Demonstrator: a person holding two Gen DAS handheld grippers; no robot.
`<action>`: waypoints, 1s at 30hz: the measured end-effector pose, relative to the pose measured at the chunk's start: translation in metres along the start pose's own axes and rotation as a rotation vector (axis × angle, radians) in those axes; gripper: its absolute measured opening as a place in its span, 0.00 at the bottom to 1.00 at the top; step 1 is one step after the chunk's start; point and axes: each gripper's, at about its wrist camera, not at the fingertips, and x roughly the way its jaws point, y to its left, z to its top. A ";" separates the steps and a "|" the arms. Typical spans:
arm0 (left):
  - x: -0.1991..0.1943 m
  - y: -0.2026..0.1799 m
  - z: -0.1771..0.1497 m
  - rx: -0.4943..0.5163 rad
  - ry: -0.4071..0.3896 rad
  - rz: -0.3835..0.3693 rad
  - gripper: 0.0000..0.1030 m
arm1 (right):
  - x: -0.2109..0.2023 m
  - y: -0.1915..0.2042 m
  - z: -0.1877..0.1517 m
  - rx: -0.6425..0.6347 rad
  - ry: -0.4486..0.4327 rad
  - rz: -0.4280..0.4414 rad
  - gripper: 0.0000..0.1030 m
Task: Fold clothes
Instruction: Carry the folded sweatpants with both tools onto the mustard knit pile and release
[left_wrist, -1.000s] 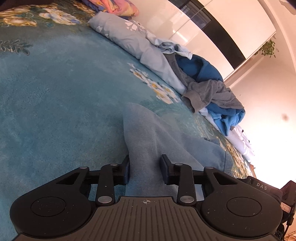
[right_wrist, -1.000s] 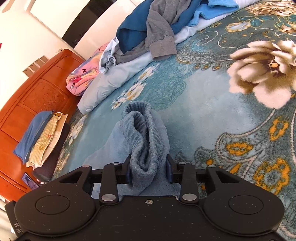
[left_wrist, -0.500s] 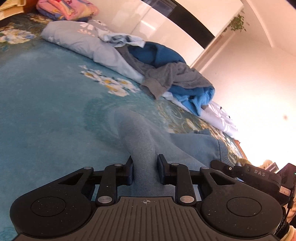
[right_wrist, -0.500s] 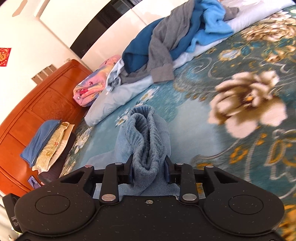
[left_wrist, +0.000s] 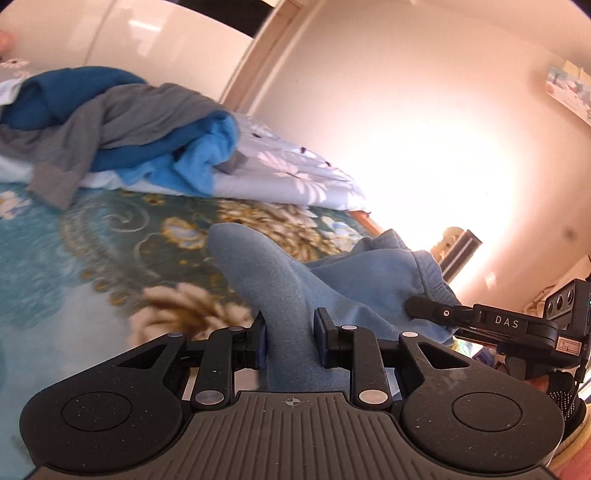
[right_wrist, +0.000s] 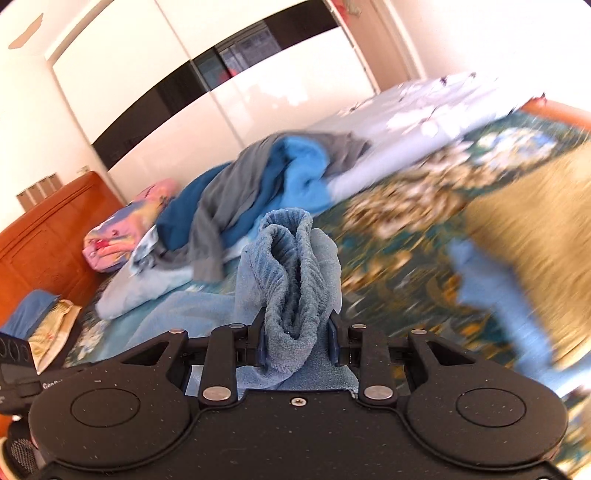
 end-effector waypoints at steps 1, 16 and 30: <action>0.014 -0.012 0.006 0.011 0.007 -0.026 0.21 | -0.006 -0.011 0.010 -0.014 -0.007 -0.019 0.29; 0.198 -0.169 0.026 0.255 0.088 -0.232 0.21 | -0.047 -0.183 0.124 -0.110 -0.009 -0.308 0.29; 0.259 -0.160 -0.018 0.282 0.206 -0.163 0.22 | -0.009 -0.263 0.097 0.022 0.042 -0.429 0.29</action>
